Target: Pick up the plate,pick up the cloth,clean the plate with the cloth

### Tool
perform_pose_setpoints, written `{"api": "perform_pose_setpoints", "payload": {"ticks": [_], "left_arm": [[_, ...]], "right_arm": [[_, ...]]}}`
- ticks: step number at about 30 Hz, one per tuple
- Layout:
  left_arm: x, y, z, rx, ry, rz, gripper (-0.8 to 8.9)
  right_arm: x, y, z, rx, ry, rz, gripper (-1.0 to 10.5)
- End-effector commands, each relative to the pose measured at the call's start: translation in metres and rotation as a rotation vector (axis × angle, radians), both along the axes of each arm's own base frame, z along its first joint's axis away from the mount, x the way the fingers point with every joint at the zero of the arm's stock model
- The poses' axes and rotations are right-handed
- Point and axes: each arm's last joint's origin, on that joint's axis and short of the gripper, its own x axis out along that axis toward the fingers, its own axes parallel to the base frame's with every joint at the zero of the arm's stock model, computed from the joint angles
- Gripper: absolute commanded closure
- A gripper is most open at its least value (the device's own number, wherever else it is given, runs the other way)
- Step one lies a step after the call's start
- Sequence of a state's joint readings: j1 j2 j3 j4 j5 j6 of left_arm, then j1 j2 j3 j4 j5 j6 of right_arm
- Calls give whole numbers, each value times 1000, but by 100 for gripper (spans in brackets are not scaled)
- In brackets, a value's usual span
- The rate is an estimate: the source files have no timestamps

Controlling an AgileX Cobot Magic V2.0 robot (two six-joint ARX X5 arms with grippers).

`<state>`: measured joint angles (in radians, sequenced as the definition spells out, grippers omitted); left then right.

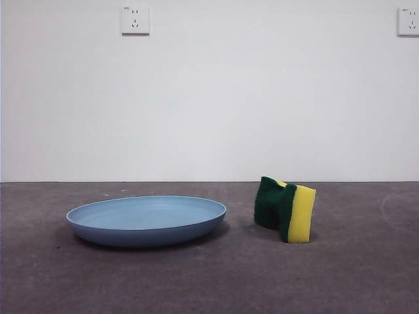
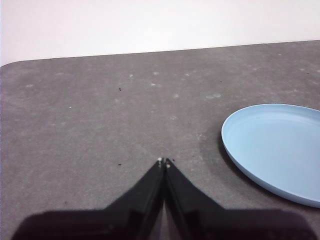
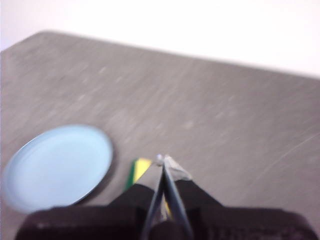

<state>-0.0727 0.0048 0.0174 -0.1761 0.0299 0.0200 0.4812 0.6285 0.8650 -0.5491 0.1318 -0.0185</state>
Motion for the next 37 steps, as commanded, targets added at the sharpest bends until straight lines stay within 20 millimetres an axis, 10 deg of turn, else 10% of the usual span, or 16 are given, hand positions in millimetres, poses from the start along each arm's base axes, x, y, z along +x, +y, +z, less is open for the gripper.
{"api": "perform_pose_setpoints", "payload": {"ticks": [1,19,37], "left_arm": [[1,0,-4,14,9,2,817],[1,0,-4,14,9,2,817],[1,0,-4,14,9,2,817]], "right_arm": [[-2,-13,-8,-20,-65,-73,946],[-15,-44,-138,95,-219,-182,946],[-14,-44,-197,186,-88,-213,946]]}}
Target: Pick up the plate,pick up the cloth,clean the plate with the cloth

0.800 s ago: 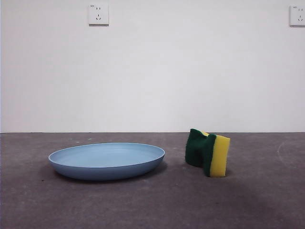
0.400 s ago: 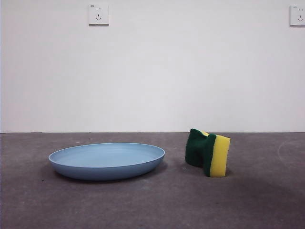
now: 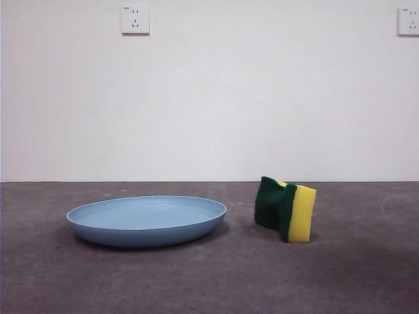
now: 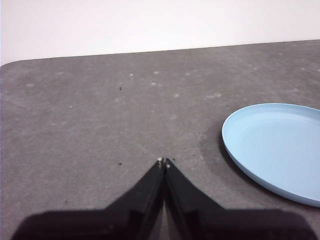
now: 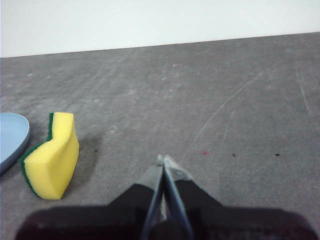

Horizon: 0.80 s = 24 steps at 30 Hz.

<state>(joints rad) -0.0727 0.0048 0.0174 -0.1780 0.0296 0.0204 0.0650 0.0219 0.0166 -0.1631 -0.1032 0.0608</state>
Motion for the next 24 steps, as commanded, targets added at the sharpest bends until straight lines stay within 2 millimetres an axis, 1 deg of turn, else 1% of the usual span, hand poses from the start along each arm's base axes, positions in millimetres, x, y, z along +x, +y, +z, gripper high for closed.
{"api": "perform_pose_setpoints", "payload": {"ticks": [1,4,24], "left_arm": [[1,0,-4,13,7,2,817],[1,0,-4,13,7,2,817],[1,0,-4,13,7,2,817]], "right_arm": [[0,0,-4,28,18,-6,946],[1,0,-5,58,38,-9,946],[1,0,-5,57,39,-14,946]]}}
